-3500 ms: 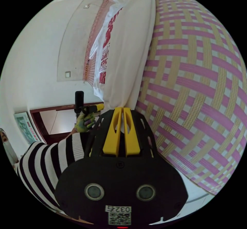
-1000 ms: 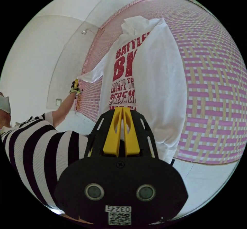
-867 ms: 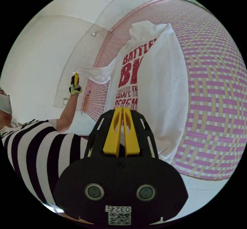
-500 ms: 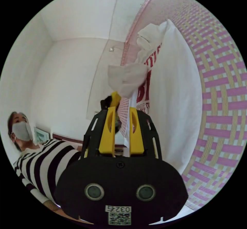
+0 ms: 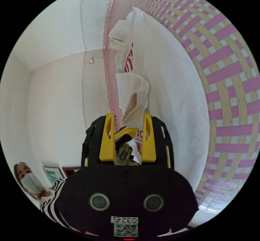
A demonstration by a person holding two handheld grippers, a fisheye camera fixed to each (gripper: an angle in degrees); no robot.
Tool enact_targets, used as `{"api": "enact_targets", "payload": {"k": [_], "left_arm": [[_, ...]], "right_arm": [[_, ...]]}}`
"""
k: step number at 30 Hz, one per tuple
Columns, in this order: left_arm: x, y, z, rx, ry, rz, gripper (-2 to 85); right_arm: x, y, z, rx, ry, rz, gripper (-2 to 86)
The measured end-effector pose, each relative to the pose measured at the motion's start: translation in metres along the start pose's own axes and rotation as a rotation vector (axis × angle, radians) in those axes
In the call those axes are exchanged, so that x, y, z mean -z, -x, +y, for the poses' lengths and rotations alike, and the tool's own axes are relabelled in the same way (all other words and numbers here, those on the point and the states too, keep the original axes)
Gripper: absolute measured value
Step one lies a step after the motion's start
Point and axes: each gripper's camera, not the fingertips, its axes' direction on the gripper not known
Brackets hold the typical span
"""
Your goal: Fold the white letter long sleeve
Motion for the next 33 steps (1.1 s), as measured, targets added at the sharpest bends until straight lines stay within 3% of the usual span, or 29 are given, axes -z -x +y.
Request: {"api": "enact_targets", "payload": {"k": [5, 10, 15, 18, 23, 27, 33], "left_arm": [[-0.006, -0.025, -0.007, -0.085, 0.067, -0.056, 0.3], [0.062, 0.014, 0.037, 0.100, -0.093, 0.034, 1.9], [0.147, 0.061, 0.146, 0.426, -0.107, -0.305, 6.3], [0.160, 0.070, 0.192, 0.537, -0.025, -0.365, 7.4], [0.157, 0.071, 0.226, 0.640, -0.046, -0.250, 8.4], [0.149, 0.068, 0.228, 0.661, -0.050, -0.245, 4.0], [0.159, 0.050, 0.210, 0.578, -0.062, -0.252, 0.9]], "right_arm": [[-0.011, 0.006, -0.007, -0.032, 0.045, 0.166, 4.3], [-0.016, 0.031, 0.000, 0.083, 0.062, 0.224, 0.3], [-0.031, 0.141, -0.002, 0.438, 0.080, 0.298, -0.4], [-0.050, 0.223, -0.002, 0.677, 0.097, 0.344, -0.4], [-0.077, 0.334, -0.010, 0.906, 0.088, 0.337, -0.5], [-0.089, 0.413, -0.015, 1.025, 0.027, 0.324, -0.5], [-0.101, 0.466, -0.029, 1.006, 0.035, 0.360, -0.4]]}}
